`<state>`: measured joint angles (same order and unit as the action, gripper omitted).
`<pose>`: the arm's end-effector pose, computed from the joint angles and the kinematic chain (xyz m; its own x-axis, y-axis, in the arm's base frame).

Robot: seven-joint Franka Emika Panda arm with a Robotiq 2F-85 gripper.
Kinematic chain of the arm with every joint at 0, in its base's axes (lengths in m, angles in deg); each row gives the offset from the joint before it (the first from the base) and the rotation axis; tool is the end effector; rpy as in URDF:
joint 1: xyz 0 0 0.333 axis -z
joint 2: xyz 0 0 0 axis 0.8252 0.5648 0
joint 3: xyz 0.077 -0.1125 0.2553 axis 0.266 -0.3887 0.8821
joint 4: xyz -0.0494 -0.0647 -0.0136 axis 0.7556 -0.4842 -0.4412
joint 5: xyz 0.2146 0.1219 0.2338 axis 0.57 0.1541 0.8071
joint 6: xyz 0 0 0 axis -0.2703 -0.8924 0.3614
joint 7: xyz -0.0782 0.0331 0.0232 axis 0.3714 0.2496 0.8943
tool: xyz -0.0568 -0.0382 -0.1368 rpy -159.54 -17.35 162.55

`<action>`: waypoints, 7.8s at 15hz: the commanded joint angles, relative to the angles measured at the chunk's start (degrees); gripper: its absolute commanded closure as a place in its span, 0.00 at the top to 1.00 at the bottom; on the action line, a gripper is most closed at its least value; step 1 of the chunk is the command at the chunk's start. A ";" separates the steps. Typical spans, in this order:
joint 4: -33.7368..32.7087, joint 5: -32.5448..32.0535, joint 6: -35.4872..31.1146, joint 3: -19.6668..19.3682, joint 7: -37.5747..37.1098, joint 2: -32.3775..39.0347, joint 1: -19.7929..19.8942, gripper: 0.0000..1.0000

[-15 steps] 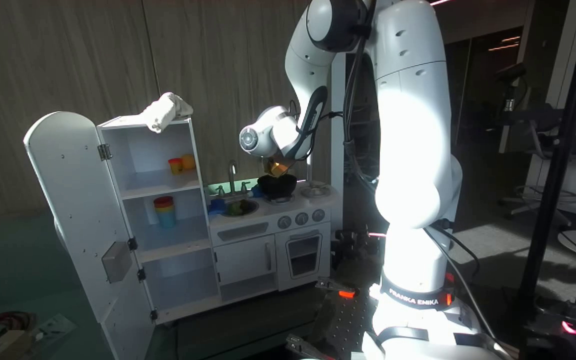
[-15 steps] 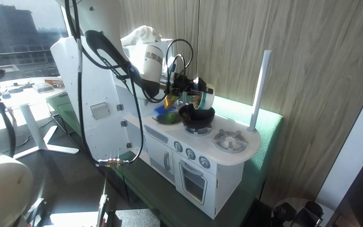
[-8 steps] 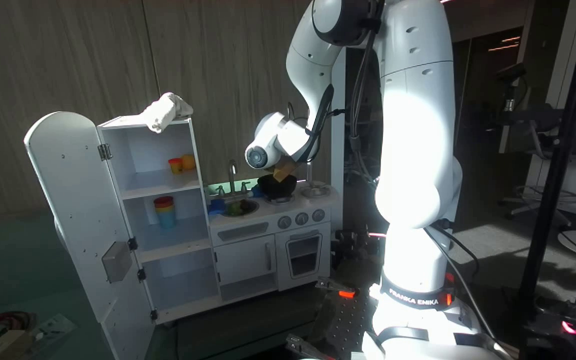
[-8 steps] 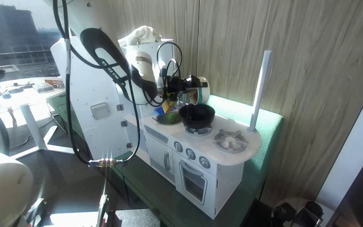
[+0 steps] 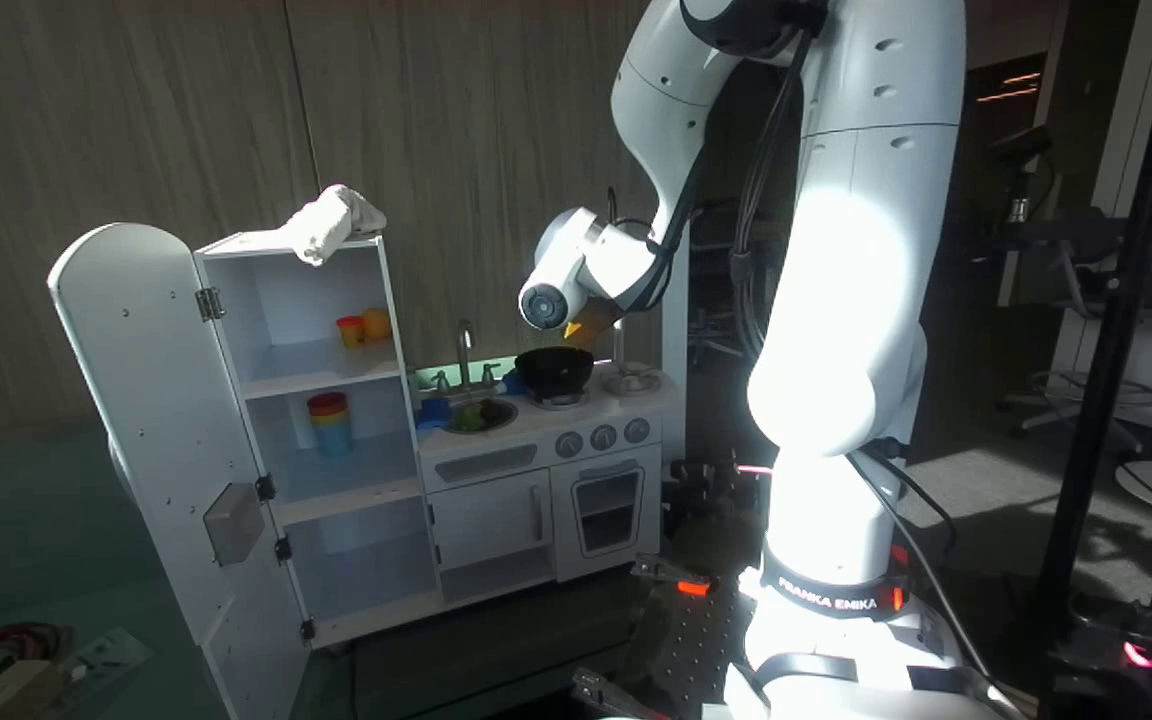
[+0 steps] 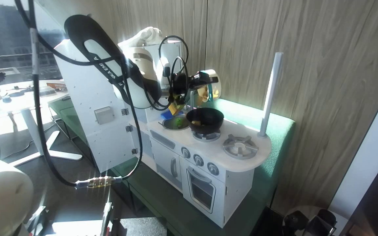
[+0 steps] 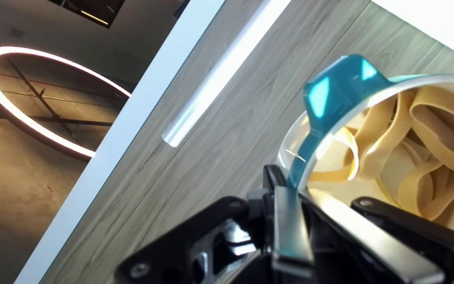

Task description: Pour the contents in the white pot into the bowl.

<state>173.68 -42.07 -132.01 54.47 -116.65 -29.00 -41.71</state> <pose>0.4117 -0.3111 0.3730 0.5529 0.1962 0.8098 -0.7786 -0.2243 0.5860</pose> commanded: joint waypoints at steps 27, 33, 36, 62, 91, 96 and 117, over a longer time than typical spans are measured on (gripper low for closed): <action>-0.69 -16.54 8.11 3.44 -13.87 4.04 -1.12 0.01; -3.53 -16.41 7.73 -0.98 -13.79 6.42 3.48 0.01; -3.89 -15.68 9.27 -0.36 -14.72 5.75 3.10 0.01; -5.17 29.58 -50.97 -17.27 17.35 -6.20 13.84 0.02; -35.58 146.32 9.21 -25.75 99.49 11.16 9.65 0.02; -43.55 148.75 13.37 -22.03 100.13 21.68 16.62 0.02; -57.44 144.90 14.33 -5.67 97.04 38.85 30.47 0.02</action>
<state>118.85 104.41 -118.75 47.82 -18.17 8.57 -12.04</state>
